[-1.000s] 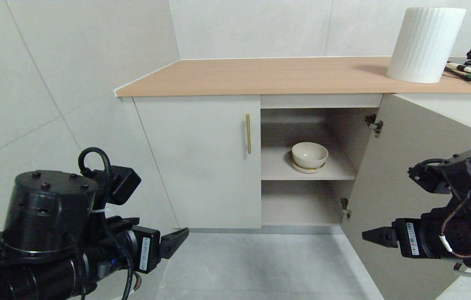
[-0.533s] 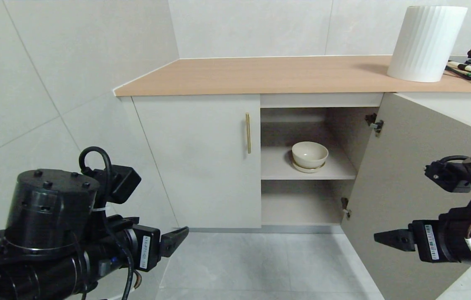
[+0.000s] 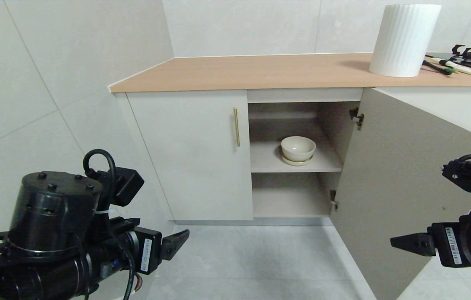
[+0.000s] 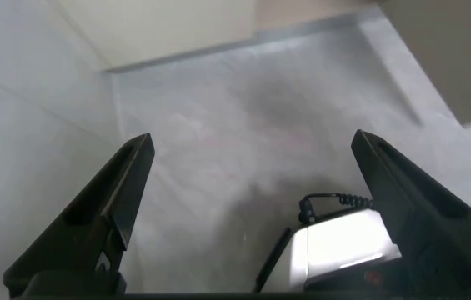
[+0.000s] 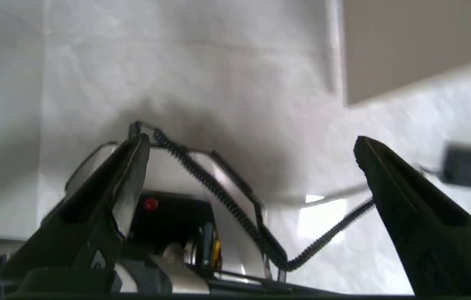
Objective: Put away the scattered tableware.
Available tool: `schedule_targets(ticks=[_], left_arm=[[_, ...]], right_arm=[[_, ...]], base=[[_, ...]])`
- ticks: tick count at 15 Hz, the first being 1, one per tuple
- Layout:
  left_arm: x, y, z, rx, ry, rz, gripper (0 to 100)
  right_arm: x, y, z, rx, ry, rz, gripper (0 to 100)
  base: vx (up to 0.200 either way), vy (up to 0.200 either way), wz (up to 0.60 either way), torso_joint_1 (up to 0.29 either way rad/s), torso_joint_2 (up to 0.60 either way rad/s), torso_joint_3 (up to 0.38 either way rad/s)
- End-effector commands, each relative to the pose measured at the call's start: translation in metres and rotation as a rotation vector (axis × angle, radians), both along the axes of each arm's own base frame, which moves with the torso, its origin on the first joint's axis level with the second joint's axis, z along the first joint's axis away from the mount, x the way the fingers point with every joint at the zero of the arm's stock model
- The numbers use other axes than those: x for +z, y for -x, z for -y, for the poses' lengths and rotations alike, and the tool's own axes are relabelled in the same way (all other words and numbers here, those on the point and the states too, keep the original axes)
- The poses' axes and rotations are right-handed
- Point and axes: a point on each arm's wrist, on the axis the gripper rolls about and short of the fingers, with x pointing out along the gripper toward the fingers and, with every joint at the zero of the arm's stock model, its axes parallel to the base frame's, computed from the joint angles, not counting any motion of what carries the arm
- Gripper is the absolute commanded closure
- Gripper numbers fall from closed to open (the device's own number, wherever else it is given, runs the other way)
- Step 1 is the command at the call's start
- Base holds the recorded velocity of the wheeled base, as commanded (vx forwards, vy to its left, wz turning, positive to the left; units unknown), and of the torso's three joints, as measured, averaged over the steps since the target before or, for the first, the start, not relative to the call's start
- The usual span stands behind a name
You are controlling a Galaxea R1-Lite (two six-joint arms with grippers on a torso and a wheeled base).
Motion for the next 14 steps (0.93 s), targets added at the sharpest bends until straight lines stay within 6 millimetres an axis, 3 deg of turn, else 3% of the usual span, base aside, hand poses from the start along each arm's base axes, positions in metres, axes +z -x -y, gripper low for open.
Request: schedule_targets(ticks=[1, 3, 5, 14], left_arm=[[-0.001, 0.000, 0.000, 0.001, -0.002, -0.002, 0], [0.000, -0.001, 0.000, 0.001, -0.001, -0.001, 0], [0.000, 0.000, 0.000, 0.001, 0.001, 0.002, 0], [-0.002, -0.003, 0.001, 0.006, -0.003, -0.006, 0]], right_arm=[[0.001, 0.001, 0.000, 0.000, 0.002, -0.004, 0], [0.004, 0.001, 0.002, -0.010, 0.009, -0.008, 0], [0.010, -0.005, 0.008, -0.071, 0.000, 0.040, 0], [0.029, -0.029, 0.064, -0.367, 0.017, 0.123, 0]], base=[[-0.200, -0.200, 0.00, 0.002, 0.00, 0.002], [-0.200, -0.200, 0.00, 0.007, 0.00, 0.002], [0.000, 0.000, 0.00, 0.000, 0.00, 0.000], [0.000, 0.000, 0.00, 0.000, 0.00, 0.000]])
